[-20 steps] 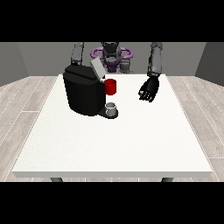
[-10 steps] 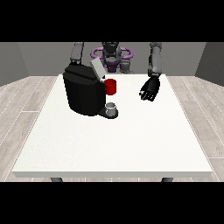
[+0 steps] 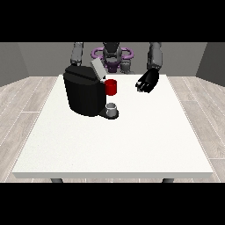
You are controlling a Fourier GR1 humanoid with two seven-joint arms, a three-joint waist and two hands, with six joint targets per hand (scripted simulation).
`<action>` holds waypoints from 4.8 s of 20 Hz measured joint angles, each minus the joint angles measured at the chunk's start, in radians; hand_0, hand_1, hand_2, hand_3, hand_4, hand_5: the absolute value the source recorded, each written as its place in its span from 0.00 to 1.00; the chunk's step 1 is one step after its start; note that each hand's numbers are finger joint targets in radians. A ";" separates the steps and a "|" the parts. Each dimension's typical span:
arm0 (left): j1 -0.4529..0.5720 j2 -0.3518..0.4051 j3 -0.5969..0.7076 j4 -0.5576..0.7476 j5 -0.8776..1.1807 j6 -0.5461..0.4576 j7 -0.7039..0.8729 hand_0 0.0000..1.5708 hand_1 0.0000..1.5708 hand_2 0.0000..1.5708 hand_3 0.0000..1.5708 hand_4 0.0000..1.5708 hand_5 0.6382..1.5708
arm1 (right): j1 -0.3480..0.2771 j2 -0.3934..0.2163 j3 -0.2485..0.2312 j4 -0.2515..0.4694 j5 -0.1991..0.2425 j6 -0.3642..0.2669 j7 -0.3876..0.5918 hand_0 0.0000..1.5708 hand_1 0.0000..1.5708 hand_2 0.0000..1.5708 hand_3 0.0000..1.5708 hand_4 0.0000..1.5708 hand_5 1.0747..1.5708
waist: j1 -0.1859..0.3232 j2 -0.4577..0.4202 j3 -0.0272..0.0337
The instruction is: Insert the coffee pod into the coffee machine and close the lid
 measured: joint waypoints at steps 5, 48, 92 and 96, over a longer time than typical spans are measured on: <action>-0.038 -0.022 -0.002 -0.027 0.004 -0.089 0.027 0.89 0.89 0.89 0.85 0.34 1.00 | 0.002 -0.010 -0.010 0.041 0.008 -0.001 0.004 0.00 0.00 0.00 0.00 0.00 1.00 | 0.007 -0.054 0.0003; -0.473 0.062 0.180 0.033 0.038 -0.258 0.169 0.79 0.79 0.82 0.78 0.27 1.00 | -0.156 -0.035 -0.044 -0.095 -0.014 0.031 0.035 0.00 0.00 0.00 0.00 0.00 1.00 | -0.177 0.115 0.0010; -0.530 0.102 0.161 0.068 -0.072 -0.122 0.062 0.78 0.78 0.76 0.60 0.00 1.00 | -0.208 -0.036 -0.058 -0.080 -0.003 -0.002 0.043 0.00 0.00 0.00 0.00 0.00 1.00 | -0.198 0.191 0.0014; -0.532 0.099 0.166 0.059 -0.073 -0.103 0.046 0.78 0.78 0.77 0.62 0.00 1.00 | -0.200 -0.036 -0.059 -0.071 -0.004 -0.002 0.020 0.00 0.00 0.00 0.00 0.03 1.00 | -0.197 0.196 0.0021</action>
